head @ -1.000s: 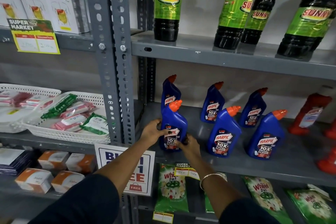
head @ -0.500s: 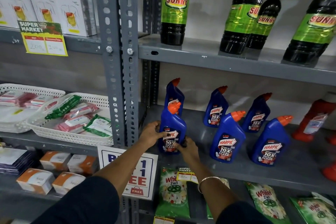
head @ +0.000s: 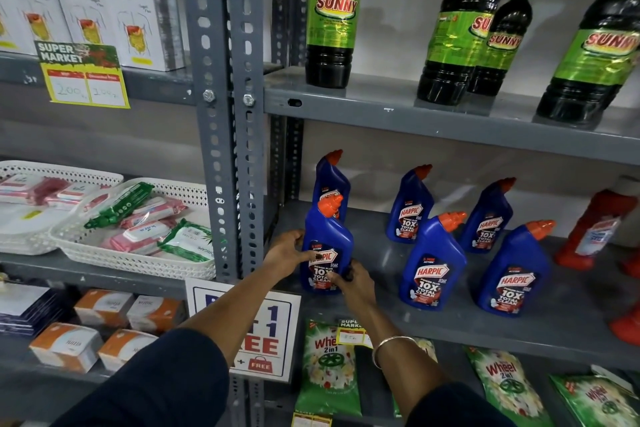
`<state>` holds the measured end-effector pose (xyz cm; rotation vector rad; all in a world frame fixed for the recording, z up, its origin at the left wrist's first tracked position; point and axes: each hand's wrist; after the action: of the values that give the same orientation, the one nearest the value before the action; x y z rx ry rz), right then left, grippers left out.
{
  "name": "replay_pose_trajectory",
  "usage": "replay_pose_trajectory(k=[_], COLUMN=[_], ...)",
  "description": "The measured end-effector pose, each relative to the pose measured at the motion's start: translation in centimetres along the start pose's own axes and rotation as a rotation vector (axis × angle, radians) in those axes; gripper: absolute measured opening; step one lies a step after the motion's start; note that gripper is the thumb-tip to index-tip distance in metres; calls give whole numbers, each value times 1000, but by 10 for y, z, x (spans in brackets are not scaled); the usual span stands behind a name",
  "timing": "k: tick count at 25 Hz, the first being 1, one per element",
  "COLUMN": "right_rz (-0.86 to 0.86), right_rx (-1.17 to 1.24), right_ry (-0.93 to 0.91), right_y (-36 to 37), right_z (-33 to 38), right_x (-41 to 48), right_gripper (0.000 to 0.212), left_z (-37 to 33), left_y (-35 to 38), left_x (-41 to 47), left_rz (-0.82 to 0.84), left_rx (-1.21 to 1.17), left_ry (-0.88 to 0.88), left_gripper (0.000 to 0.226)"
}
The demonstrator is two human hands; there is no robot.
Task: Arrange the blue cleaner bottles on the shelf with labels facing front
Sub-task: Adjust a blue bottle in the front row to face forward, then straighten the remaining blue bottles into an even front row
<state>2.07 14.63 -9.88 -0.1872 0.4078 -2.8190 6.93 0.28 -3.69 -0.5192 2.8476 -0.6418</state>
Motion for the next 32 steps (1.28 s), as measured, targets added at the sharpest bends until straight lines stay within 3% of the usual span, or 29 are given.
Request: replay_pose_trajectory(k=[4, 8, 11, 13, 15, 17, 18, 21, 23, 25, 28, 32], right_rz=[17, -97, -398, -637, -736, -685, -621, -343, -157, 4, 101, 188], right_rx=[-16, 6, -193, -322, -319, -245, -160, -26, -122, -271, -243, -161], right_ry=[-6, -38, -150, -75, 45, 78, 70, 88, 72, 39, 3, -31], right_y=[0, -11, -34, -58, -88, -122, -136, -174, -188, -196, -200, -205], right_z=[-2, -7, -20, -27, -31, -42, -45, -50, -55, -60, -71, -77], right_x=[1, -12, -33, -42, -42, -38, -34, -16, 2, 15, 27, 32], right_gripper=[42, 60, 45, 34, 40, 47, 49, 49, 54, 63, 46, 43], left_z=[3, 5, 1, -4, -10, -20, -30, -66, -77, -79, -75, -75], left_y=[0, 3, 19, 40, 63, 96, 109, 146, 158, 170, 181, 188], left_x=[0, -1, -7, -18, -26, -28, -28, -22, -6, 6, 10, 2], left_rz=[12, 64, -213, -428, -552, -483, -381, 0, 106, 119, 9, -63], left_rx=[-25, -100, -2, 254, 510, 563, 480, 80, 61, 132, 156, 128], left_ry=[-5, 12, 205, 404, 644, 749, 717, 379, 227, 174, 96, 12], left_gripper=[46, 82, 100, 97, 86, 76, 73, 68, 61, 51, 42, 40])
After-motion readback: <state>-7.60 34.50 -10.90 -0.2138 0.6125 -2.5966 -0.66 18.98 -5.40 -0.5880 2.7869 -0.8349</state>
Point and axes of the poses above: each hand's wrist, its own x-axis towards the middle knuckle, its own y-axis out of the palm, z = x × y, and after that the axes turned 5 degrees about -y, right-handed
